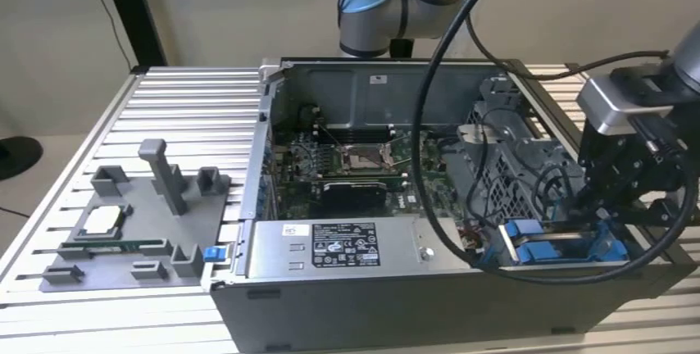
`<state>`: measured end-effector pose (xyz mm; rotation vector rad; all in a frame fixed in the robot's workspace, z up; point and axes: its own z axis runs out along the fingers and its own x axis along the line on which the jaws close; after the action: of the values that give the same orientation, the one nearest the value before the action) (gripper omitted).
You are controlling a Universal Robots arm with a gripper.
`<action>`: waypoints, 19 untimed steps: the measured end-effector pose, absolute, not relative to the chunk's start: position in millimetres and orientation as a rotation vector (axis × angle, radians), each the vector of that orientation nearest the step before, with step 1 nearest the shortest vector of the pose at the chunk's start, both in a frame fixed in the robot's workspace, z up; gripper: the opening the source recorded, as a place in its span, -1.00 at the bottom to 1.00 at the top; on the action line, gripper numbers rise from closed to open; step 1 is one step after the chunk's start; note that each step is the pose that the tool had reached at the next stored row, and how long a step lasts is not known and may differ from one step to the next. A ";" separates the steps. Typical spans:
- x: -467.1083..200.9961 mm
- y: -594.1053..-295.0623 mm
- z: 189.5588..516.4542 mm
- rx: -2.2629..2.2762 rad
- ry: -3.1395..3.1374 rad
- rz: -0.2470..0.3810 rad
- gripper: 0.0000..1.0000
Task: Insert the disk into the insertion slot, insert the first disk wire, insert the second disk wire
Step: 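Insert the first disk wire, then insert the second disk wire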
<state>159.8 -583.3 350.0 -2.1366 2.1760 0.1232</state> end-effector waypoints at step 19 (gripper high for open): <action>183.2 -598.2 374.6 -2.128 2.170 0.170 -1.00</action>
<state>183.2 -598.2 374.6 -2.1279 2.1699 0.1697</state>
